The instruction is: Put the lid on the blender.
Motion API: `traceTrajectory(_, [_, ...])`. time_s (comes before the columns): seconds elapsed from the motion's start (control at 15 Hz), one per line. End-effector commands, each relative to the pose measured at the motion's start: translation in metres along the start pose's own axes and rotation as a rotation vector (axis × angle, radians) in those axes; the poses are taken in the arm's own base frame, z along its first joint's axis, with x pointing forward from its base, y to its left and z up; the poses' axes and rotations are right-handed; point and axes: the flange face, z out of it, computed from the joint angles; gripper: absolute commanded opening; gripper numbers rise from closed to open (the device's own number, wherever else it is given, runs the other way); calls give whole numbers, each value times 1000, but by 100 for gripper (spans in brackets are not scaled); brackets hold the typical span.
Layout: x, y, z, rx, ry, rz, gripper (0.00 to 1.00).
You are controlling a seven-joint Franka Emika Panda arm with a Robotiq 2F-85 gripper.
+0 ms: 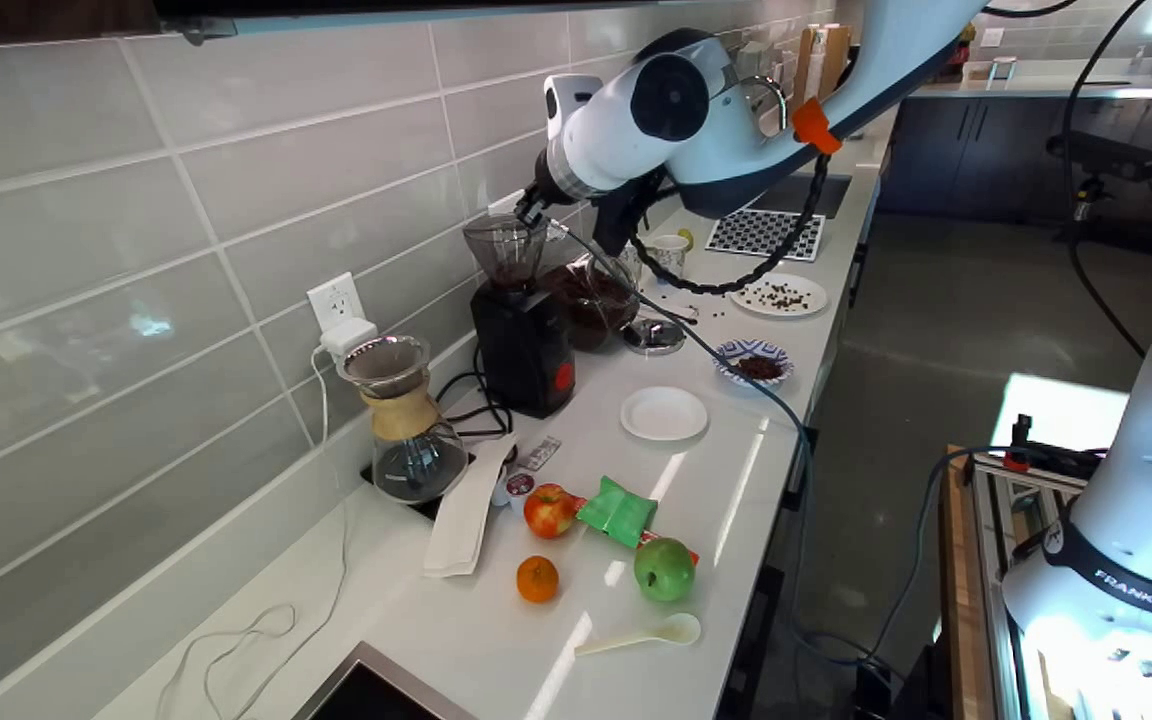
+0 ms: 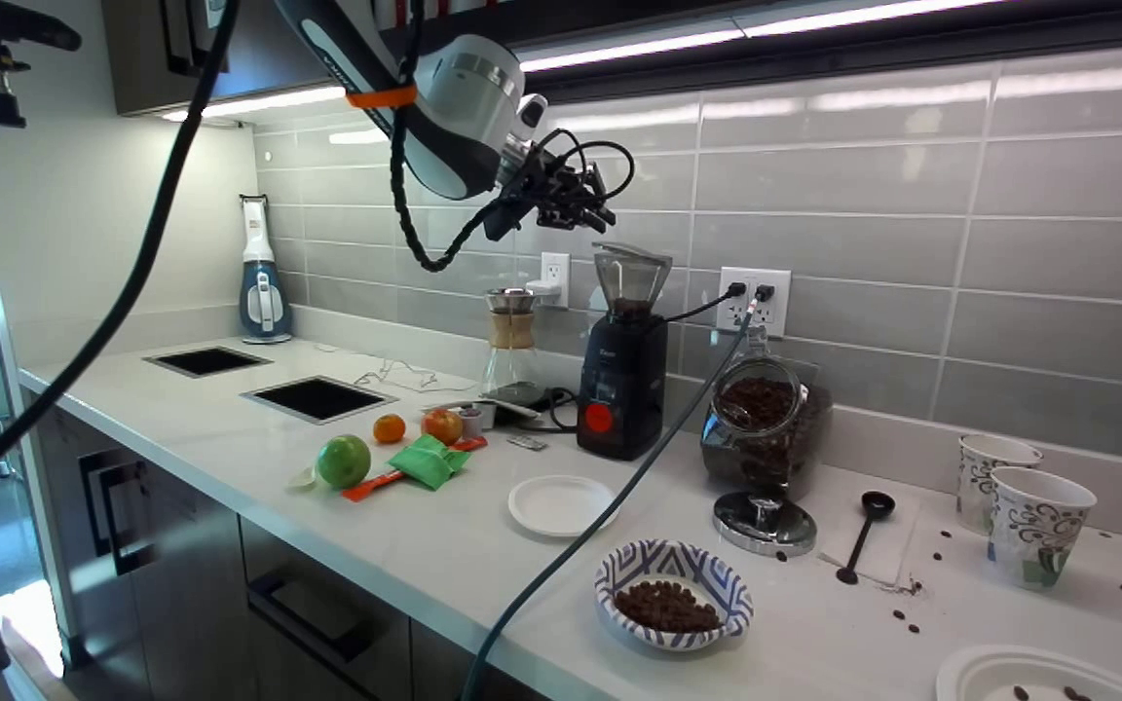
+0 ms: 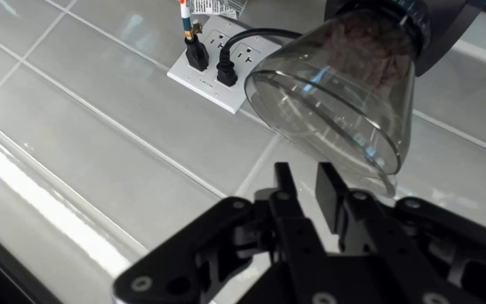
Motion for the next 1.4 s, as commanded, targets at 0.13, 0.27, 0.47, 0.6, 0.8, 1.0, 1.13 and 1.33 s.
traceTrajectory(0.13, [-9,4,6,41,-8,108,0])
traceTrajectory(0.27, [-12,5,10,55,-13,126,0])
traceTrajectory(0.47, [-17,5,15,85,-17,148,0])
traceTrajectory(0.6, [-21,5,18,98,-20,154,0])
traceTrajectory(0.8, [-26,3,23,107,-32,156,0])
traceTrajectory(1.0, [-29,1,27,104,-44,156,0])
traceTrajectory(1.13, [-28,2,27,99,-41,156,0])
traceTrajectory(1.33, [-26,2,25,97,-37,158,0])
